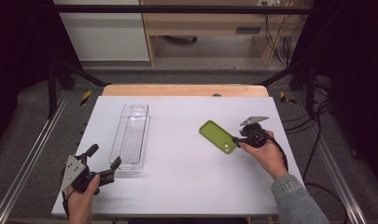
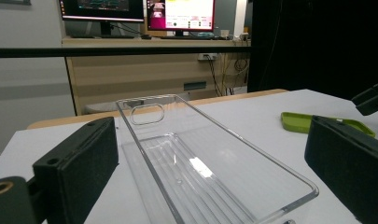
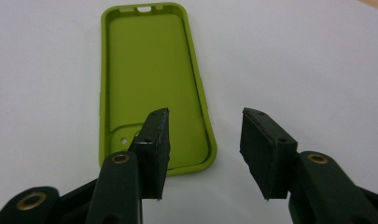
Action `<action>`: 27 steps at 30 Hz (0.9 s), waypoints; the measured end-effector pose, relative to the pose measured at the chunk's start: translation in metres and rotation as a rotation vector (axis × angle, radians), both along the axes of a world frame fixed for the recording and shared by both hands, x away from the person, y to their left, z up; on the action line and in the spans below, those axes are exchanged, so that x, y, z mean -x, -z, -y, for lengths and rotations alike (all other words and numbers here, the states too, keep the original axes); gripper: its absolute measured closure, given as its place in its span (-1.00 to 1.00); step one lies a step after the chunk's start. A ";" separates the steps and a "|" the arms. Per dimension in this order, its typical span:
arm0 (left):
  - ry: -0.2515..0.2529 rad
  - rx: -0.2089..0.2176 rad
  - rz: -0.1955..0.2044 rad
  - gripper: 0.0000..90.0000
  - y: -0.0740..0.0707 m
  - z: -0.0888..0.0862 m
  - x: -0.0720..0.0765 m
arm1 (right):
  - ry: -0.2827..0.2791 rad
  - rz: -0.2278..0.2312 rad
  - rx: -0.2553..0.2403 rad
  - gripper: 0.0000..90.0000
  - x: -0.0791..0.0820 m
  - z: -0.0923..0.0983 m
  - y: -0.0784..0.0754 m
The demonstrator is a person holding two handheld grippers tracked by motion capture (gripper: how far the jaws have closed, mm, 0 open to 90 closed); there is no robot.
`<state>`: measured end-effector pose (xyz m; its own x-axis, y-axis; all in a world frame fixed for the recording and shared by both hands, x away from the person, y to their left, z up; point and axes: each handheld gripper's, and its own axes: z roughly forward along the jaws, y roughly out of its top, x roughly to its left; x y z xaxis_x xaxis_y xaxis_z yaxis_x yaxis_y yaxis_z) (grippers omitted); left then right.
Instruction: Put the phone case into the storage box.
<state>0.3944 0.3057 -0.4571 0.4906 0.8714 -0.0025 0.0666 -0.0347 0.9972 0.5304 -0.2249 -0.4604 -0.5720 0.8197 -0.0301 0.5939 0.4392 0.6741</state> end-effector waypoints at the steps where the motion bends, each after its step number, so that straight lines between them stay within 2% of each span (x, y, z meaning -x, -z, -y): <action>1: 0.000 0.000 0.000 -0.95 0.000 0.000 0.000 | 0.004 -0.003 -0.002 0.20 -0.002 0.001 0.001; 5: -0.001 -0.002 -0.002 -0.95 0.001 0.000 0.000 | 0.013 -0.023 -0.029 0.30 -0.008 0.003 0.007; 12: 0.002 -0.006 -0.004 -0.95 0.001 0.001 -0.001 | 0.001 -0.072 -0.026 0.45 -0.015 0.004 0.018; 18: 0.004 -0.009 -0.005 -0.95 0.001 0.001 -0.001 | -0.007 -0.103 -0.018 0.53 -0.017 0.005 0.021; 27: 0.004 -0.013 -0.006 -0.95 0.001 0.001 -0.001 | 0.003 -0.144 -0.059 0.65 -0.021 0.009 0.023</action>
